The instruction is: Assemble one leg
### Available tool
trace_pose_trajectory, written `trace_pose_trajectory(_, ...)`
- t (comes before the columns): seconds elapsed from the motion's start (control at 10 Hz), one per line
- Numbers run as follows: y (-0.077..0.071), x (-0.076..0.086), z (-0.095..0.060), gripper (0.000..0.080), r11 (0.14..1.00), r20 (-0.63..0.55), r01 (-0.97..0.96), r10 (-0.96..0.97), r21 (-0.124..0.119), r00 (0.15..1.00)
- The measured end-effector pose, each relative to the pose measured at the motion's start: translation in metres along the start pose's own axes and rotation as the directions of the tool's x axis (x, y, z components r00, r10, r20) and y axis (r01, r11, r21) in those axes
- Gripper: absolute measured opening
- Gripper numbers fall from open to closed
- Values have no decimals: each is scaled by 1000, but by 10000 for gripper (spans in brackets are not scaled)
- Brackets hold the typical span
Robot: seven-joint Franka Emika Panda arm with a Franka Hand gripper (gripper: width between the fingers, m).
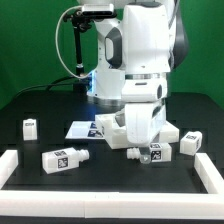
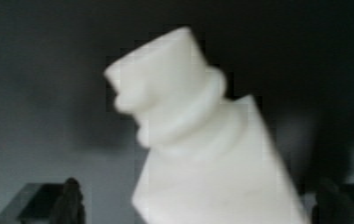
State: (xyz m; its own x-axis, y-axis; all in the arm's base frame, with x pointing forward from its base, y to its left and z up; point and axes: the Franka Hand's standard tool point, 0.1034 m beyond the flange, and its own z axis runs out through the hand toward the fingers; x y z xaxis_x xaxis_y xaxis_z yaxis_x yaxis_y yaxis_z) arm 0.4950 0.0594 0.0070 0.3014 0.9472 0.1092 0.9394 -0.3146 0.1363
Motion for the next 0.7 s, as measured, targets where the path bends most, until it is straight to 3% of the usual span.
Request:
trace_pose_trajectory(0.2,0,-1,0,638,1000,1,-1,1,1,1000)
trace_pose_trajectory(0.4,0,-1,0,282,1000,1,-1,1,1,1000)
trace_pose_trajectory(0.7,2,-3,-1,264,1000,2,-7,7,-2,1000)
